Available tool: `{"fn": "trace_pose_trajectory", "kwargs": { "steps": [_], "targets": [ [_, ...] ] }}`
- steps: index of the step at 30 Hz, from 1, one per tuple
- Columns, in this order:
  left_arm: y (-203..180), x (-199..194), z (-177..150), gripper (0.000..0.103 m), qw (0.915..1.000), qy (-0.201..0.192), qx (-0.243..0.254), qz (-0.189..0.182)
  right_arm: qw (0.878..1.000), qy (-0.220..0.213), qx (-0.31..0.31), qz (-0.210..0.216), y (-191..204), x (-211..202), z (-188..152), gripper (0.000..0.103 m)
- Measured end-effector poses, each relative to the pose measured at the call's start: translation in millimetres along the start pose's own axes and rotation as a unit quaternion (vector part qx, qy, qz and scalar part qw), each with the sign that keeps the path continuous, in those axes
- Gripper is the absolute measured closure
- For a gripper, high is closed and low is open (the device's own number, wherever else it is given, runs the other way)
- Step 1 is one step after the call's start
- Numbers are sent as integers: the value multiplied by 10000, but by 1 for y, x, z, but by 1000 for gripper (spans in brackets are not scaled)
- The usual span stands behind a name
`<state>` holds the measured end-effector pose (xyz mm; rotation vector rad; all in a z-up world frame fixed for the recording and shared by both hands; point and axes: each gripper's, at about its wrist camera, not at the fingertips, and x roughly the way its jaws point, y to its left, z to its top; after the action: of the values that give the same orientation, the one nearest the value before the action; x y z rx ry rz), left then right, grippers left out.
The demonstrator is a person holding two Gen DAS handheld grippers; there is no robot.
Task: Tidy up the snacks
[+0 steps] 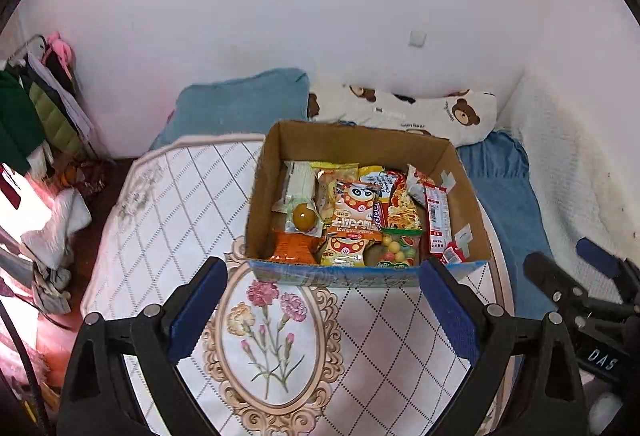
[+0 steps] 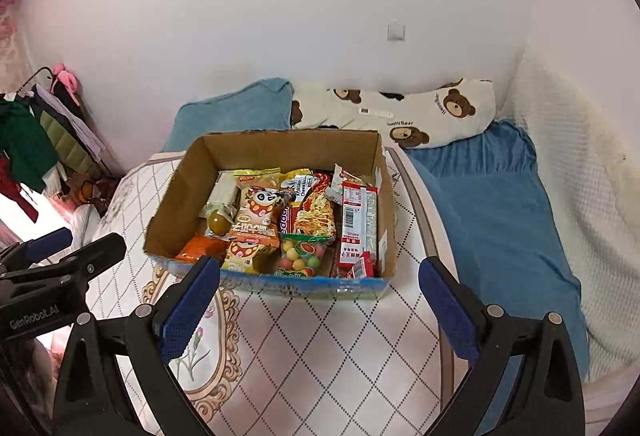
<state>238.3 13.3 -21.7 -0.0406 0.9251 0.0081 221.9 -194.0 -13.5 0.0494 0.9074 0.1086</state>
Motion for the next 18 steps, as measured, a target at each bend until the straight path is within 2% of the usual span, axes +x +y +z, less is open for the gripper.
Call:
{"fn": "trace_pose_trajectory", "kwargs": {
  "steps": [12,17,18],
  "targets": [
    [-6,-64,-28,5,9988,-480,128,-22,9973,-694,-104,-202,1,-100,-26,0],
    [-8,-82,-38,4,9978,-660,117,4,9966,-794,-113,-203,-1,-125,-34,0],
    [-8,-83,-39,1,9977,-669,120,-5,9965,-804,-104,-201,-1,-129,-34,0]
  ]
}}
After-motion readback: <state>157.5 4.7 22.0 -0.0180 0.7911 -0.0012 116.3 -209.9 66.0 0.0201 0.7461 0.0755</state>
